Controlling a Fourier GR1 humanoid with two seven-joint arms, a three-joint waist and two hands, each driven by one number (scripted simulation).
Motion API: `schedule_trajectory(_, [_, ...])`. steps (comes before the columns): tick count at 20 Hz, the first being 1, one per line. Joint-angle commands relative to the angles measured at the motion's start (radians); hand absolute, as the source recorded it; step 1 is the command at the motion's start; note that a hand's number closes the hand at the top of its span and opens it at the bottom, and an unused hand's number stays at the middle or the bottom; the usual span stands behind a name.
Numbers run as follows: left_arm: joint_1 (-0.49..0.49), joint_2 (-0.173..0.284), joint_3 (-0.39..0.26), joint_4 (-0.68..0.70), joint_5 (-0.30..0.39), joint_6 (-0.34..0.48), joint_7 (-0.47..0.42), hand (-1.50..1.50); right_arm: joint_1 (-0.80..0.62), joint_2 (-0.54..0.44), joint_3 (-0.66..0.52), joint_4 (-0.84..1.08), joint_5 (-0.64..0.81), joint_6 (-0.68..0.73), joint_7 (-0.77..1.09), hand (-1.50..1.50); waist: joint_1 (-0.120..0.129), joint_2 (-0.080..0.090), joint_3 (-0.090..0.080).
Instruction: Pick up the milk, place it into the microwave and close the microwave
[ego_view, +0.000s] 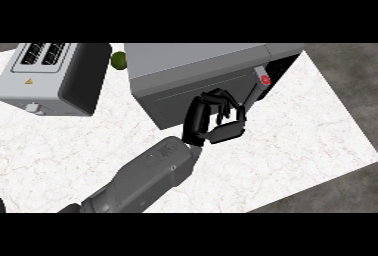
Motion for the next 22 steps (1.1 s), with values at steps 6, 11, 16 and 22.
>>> schedule_trajectory(6, [-0.102,0.001,0.044,0.097,0.046,-0.023,0.008,1.50,-0.037,-0.016,-0.013,0.093,-0.051,0.030,-0.001,-1.50,0.012,0.017,-0.003])
schedule_trajectory(11, [-0.112,0.001,0.031,0.105,0.063,-0.026,0.002,1.50,-0.055,-0.035,-0.022,0.135,-0.078,0.055,-0.003,-1.50,0.012,0.014,-0.002])
schedule_trajectory(16, [-0.117,0.001,0.009,0.107,0.077,-0.023,-0.014,1.50,-0.081,-0.049,-0.032,0.179,-0.093,0.067,-0.010,-1.50,0.013,0.019,-0.001])
schedule_trajectory(22, [-0.140,0.001,0.007,0.113,0.101,-0.021,-0.019,1.50,-0.100,-0.074,-0.034,0.221,-0.105,0.092,-0.009,-1.50,0.014,0.016,0.001])
